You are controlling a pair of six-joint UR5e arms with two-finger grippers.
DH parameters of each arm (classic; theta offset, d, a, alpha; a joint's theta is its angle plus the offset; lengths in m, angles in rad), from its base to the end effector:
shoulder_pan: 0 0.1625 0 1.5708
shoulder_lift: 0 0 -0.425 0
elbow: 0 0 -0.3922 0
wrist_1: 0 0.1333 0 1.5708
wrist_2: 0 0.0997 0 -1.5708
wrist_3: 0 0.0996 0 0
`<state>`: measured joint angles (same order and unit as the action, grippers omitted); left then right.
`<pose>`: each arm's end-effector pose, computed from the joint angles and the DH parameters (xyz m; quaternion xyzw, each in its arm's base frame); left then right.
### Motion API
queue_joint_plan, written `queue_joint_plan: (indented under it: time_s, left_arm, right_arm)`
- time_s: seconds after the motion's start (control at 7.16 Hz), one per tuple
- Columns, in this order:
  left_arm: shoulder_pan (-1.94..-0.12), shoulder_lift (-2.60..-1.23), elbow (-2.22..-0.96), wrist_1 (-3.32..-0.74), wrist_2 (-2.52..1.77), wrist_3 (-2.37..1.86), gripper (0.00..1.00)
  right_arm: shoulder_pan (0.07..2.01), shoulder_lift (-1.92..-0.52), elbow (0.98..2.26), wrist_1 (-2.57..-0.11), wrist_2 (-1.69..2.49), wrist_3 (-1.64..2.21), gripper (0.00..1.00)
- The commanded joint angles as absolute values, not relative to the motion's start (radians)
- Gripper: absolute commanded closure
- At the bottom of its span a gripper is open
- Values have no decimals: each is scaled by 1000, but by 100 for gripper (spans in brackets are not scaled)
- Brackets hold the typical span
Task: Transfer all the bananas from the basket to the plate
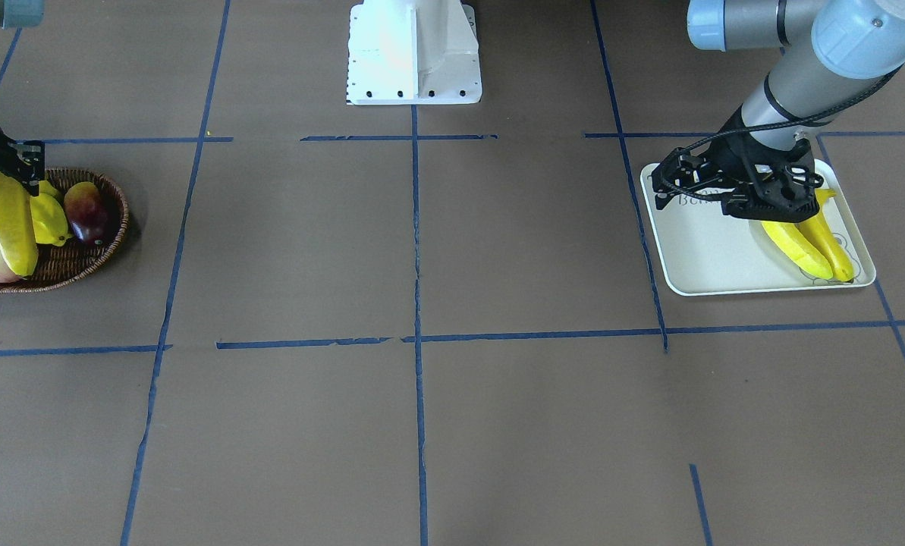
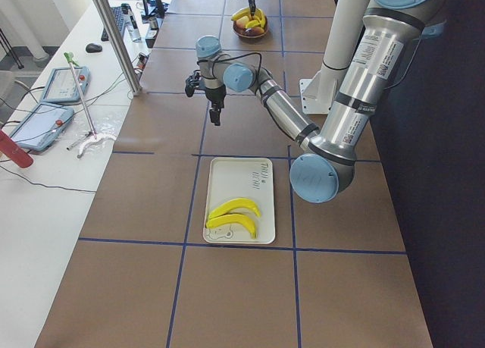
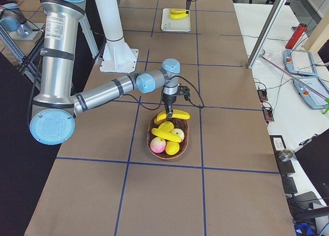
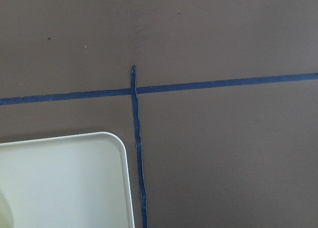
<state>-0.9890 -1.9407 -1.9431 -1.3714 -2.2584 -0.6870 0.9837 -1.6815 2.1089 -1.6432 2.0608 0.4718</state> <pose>0.2535 -0.5129 0.3081 0.0108 0.4111 0.0426 0.9105 -0.1685 -0.4092 0.4701 0.0273 -0.2926 -0.0978 0.9508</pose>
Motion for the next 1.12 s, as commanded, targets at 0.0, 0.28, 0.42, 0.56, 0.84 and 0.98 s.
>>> queue_joint_plan:
  time_s: [0.0, 0.28, 0.42, 0.56, 0.84, 0.98]
  left_arm:
    - [-985, -1947, -1942, -1373, -2261, -689, 0]
    - [-979, -1968, -1930, -1378, -2264, -713, 0]
    - [-945, -2003, -1915, -1390, -2266, -783, 0]
    - [-921, -2029, -1896, -1451, -2266, -872, 0]
    - [-894, -2040, -1814, -1769, -2267, -1131, 0]
    - [-893, -2045, -1787, -1881, -2270, -1223, 0]
  right_arm:
    - [1011, -1551, 2128, -1717, 2063, 462, 98]
    - [999, -1348, 2073, -1715, 2118, 698, 97]
    - [965, -1254, 2041, -1715, 2140, 769, 97]
    - [933, -1194, 2028, -1692, 2141, 858, 97]
    - [858, -1178, 2005, -1453, 2138, 1093, 97]
    - [804, -1178, 1975, -1293, 2126, 1211, 97]
